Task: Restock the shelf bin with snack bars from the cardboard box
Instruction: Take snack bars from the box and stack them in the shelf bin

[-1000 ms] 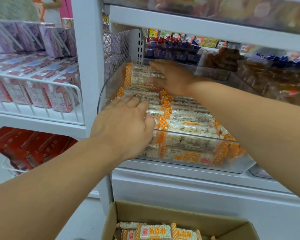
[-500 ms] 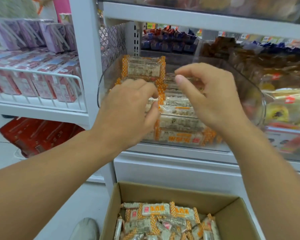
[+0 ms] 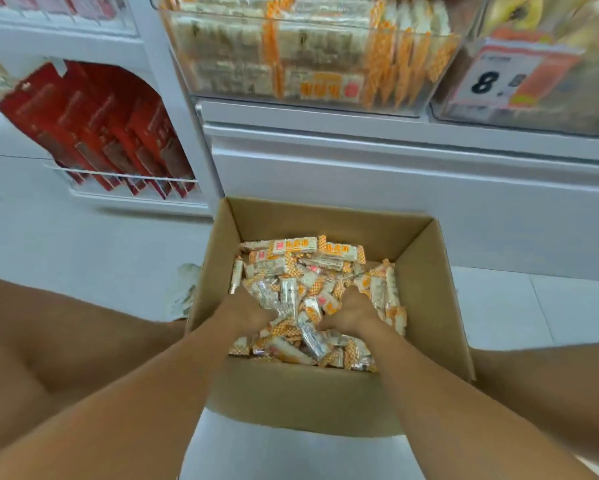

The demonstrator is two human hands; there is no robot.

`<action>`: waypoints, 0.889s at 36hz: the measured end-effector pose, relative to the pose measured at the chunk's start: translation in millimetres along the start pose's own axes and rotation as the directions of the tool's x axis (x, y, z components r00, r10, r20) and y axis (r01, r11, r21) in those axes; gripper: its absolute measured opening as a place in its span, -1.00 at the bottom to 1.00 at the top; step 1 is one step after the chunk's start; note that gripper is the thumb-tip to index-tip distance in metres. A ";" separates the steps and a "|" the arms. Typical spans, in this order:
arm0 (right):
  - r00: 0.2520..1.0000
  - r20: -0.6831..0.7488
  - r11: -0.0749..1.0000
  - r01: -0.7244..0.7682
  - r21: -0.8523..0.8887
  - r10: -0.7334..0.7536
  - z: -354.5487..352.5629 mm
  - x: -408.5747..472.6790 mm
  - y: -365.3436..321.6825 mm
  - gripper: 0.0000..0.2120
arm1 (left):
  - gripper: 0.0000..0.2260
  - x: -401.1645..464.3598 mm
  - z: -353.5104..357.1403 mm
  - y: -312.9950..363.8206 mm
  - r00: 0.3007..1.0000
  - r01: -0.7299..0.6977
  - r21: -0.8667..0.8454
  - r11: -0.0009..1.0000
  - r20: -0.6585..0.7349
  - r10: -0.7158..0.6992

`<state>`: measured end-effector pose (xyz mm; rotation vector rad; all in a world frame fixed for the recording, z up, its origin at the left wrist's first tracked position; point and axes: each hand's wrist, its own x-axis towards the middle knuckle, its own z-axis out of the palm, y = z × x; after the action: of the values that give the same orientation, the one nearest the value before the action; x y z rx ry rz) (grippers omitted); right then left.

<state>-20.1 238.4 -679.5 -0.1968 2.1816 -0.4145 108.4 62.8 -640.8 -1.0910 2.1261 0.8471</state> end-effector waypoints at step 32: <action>0.982 0.172 0.932 0.011 0.362 -0.078 -43.8 -11.5 -6.1 -0.19 | -0.43 21.0 34.1 59.6 0.961 0.133 -0.876 0.465 0.229 0.157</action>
<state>-48.3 245.8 -644.3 -0.0774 1.8841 -0.7821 55.1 106.1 -661.6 -1.2957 1.3563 2.1353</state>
